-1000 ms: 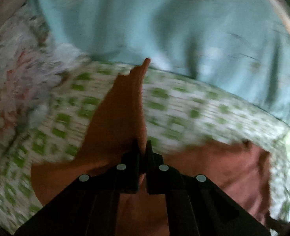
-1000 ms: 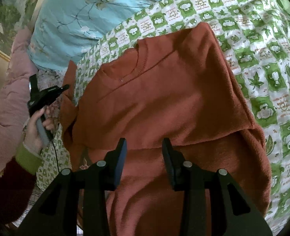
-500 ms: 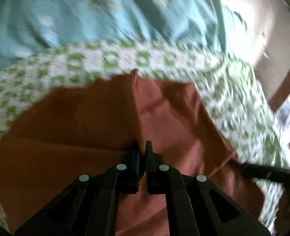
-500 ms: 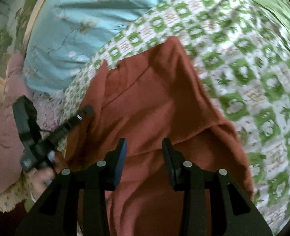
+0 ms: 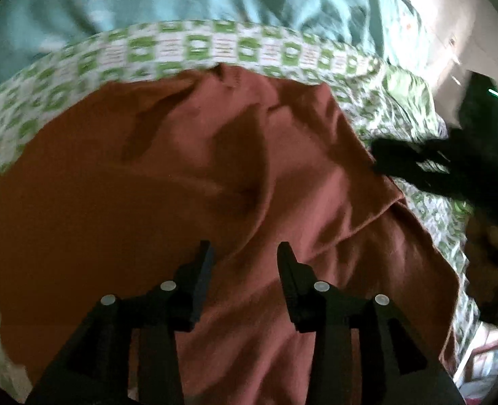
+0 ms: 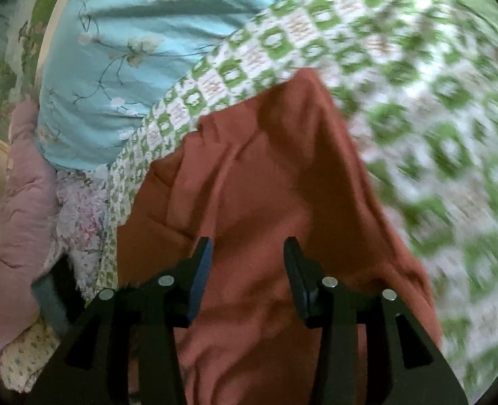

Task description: Fold small clothes

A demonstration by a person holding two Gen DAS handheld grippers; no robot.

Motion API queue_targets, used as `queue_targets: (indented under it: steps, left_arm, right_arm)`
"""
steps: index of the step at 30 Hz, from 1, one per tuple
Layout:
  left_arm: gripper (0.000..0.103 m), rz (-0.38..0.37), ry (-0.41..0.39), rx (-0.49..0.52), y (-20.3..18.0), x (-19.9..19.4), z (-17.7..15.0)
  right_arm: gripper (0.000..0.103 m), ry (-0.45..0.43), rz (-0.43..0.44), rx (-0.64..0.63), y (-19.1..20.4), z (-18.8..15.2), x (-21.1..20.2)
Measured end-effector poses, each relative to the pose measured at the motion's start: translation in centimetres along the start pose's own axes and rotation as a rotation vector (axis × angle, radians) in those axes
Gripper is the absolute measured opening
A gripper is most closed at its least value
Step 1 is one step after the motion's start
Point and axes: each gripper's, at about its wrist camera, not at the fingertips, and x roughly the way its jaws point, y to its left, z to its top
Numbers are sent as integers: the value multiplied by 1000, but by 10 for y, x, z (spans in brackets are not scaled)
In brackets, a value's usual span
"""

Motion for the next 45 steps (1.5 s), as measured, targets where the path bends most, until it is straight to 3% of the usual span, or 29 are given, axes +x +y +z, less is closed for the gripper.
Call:
queue_targets:
  steps: [4,8,11,12,14,16,21,25,27,32,36,41,45]
  left_arm:
    - [38,92,-18,-89,40,-36,-27]
    - [38,244,-12,-192,88,-61,-55]
    - [35,274,18,-268,119,-68,-73]
    - [34,288,27,-283,126,-68,-77]
    - [34,321,56,-277,134,-62,-83]
    - [34,354,77,-257,136,-52,-83]
    - [33,414,70,-265,134,-35,-74]
    - [28,397,52,-272,127,-33,-72]
    - [27,393,56,-247,121,-31,-70]
    - [26,356,54,-301,128,-35,-70]
    - [22,351,63,-278,126,-40,-76]
    - [20,275,28,-402,141,-47,-75]
    - [20,300,42,-361,132,-42,-72]
  right_arm:
    - [45,52,22,-26,13,31,46]
    - [45,106,20,-40,21,53,91]
    - [45,127,30,-25,26,61,114]
    - [38,134,39,-22,28,62,120]
    - [6,148,9,-59,36,63,128]
    - [6,143,-24,-99,47,61,126]
    - [6,-17,72,-126,72,64,64]
    - [6,-206,85,-96,54,64,-6]
    - [6,-254,20,-66,30,51,-24]
    - [6,-145,-114,-15,-17,12,3]
    - [6,-174,-96,-30,-17,11,-4]
    - [6,-285,-83,-87,0,18,-30]
    - [6,-202,-182,-62,-20,14,-5]
